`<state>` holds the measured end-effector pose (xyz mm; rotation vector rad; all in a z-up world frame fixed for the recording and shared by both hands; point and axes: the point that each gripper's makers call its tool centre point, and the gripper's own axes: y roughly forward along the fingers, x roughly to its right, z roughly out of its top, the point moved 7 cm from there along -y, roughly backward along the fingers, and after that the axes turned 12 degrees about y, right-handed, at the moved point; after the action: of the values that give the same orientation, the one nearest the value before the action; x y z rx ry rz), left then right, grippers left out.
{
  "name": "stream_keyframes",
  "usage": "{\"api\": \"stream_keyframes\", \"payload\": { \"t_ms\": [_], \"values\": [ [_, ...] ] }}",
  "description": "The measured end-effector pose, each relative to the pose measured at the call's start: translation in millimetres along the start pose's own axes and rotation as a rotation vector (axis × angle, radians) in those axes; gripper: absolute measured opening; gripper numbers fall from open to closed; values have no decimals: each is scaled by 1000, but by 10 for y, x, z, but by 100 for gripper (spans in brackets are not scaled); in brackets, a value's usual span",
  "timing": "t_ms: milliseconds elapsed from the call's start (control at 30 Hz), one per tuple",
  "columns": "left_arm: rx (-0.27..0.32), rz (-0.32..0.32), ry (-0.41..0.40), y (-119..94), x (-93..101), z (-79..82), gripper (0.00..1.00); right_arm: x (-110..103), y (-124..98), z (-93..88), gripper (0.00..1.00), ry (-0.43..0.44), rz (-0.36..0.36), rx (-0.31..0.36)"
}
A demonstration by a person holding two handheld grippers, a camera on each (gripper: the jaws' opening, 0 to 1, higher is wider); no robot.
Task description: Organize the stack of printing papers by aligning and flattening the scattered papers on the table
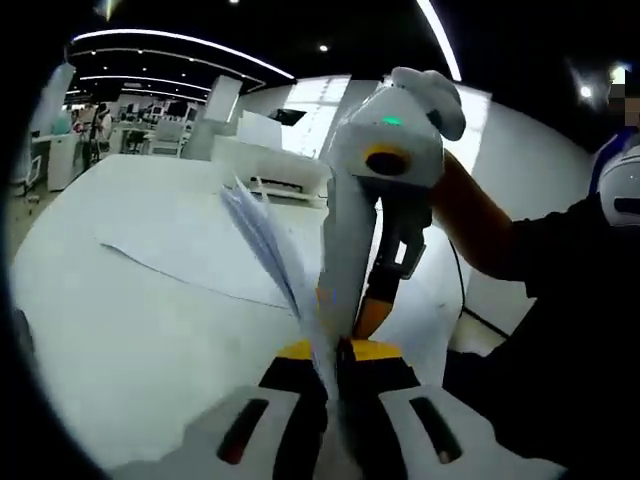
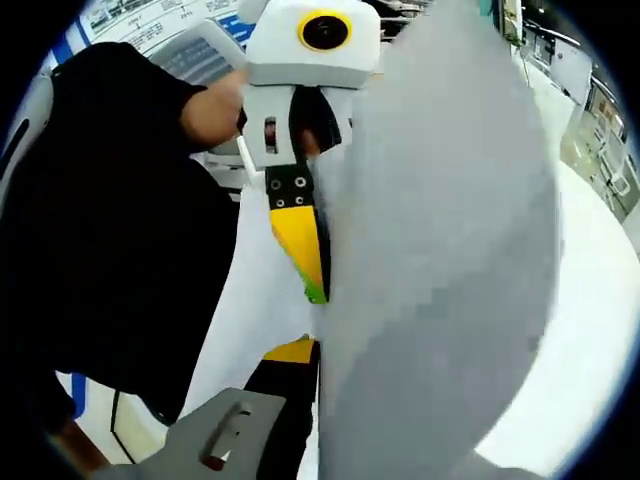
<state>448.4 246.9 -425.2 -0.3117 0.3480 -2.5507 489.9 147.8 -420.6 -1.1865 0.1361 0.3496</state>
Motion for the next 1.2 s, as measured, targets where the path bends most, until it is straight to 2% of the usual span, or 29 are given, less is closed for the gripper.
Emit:
{"api": "stream_keyframes", "payload": {
  "t_ms": [167, 400, 500, 800, 1067, 1200],
  "values": [
    [-10, 14, 23, -6, -9, 8, 7, 12, 0, 4, 0, -28, -30, 14],
    [10, 23, 28, -66, -33, 40, 7, -42, -94, -28, 5, -63, -56, 86],
    [4, 30, 37, -79, -40, 31, 7, -19, -163, -74, 8, -58, -96, 116],
    [7, 45, 28, -120, -59, -7, 7, 38, -421, -167, 14, -19, -269, 284],
    [15, 45, 33, -125, -58, 6, 7, 9, -493, -239, 16, 19, -331, 385],
    [12, 47, 38, -129, -62, 3, 7, 30, -552, -273, 18, 33, -391, 414]
  ]
}}
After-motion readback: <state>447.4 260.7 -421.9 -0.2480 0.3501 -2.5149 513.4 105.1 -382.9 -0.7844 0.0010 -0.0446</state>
